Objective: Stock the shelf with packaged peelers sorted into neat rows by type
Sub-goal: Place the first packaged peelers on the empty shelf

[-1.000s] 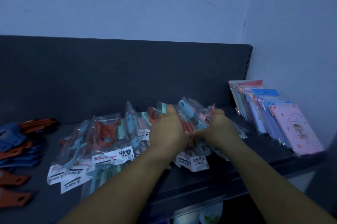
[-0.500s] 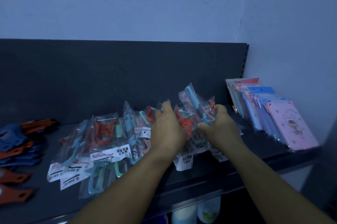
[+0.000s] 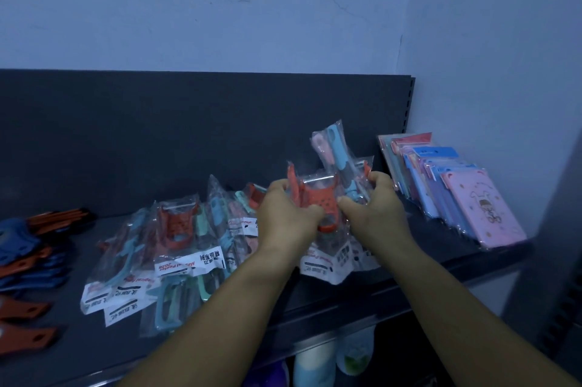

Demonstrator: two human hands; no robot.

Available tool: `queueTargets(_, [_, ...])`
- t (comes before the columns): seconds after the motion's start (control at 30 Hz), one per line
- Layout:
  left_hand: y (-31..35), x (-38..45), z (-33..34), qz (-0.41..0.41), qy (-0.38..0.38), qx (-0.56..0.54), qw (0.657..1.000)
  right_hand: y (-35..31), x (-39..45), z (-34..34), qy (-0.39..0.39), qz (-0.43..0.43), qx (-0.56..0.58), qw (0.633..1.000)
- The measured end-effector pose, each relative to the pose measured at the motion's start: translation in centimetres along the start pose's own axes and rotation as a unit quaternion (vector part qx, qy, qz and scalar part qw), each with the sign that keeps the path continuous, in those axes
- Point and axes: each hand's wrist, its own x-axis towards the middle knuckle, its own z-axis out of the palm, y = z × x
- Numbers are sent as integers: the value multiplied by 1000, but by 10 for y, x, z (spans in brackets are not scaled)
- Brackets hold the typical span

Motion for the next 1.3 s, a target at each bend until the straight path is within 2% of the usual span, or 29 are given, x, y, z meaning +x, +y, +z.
queueTargets(0.2, [13, -9, -1, 31, -37, -60, 997, -14, -14, -11, 52, 6, 29, 998])
queueTargets(0.4, [30, -43, 7, 84, -130, -88, 984, -28, -54, -50, 117, 55, 19, 991])
queueTargets(0.57, [33, -88, 35, 110, -215, -118, 963, -28, -112, -95, 203, 83, -11, 976])
queueTargets(0.77, [25, -170, 76, 88, -352, -127, 923, -9, -199, -153, 294, 145, -57, 943])
queueTargets(0.97, [8, -255, 107, 51, -479, -131, 866, 14, -288, -199, 349, 222, -89, 906])
queueTargets(1.3, [-31, -392, 168, 16, -592, -48, 804, 71, -417, -272, 399, 344, -108, 843])
